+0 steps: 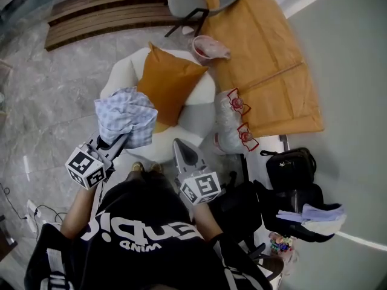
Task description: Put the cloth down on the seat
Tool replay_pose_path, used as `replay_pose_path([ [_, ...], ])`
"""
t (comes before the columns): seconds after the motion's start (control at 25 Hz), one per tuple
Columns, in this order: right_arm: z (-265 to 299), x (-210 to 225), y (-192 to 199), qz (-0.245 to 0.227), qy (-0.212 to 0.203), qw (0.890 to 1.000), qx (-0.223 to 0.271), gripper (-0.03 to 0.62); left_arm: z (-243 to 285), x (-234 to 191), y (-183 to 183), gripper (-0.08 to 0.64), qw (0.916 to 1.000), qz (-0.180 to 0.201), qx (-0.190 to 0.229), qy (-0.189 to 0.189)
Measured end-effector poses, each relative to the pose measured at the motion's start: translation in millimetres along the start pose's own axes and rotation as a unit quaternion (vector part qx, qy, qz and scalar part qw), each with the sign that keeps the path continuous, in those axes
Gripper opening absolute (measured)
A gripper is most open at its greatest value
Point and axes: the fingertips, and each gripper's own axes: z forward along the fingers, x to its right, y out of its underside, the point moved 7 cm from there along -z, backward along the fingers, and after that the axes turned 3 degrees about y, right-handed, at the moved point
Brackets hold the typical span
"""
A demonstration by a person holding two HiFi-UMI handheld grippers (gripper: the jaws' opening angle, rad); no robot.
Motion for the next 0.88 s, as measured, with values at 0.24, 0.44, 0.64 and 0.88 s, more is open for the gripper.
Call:
replay_pose_path([
  [0.24, 31.4, 39.5, 17.8, 0.005, 0.0, 1.0, -0.019, 0.019, 48.5, -26.3, 19.8, 0.086, 0.9995, -0.023, -0.02, -0.004],
  [0.44, 47.1, 53.6, 28.8, 0.009, -0.001, 0.999, -0.033, 0.02, 70.9, -41.2, 34.8, 0.086, 0.9987, -0.036, -0.035, 0.0],
  [0.64, 47.3, 62.0, 41.4, 0.01, 0.001, 0.999, -0.043, 0.02, 80.5, -49.5, 48.8, 0.086, 0.998, -0.043, -0.045, -0.002],
  [0.88, 48.4, 75.9, 59.7, 0.015, 0.007, 0.999, -0.047, 0.02, 92.6, -59.1, 65.7, 0.086, 0.9963, -0.048, -0.069, -0.017],
])
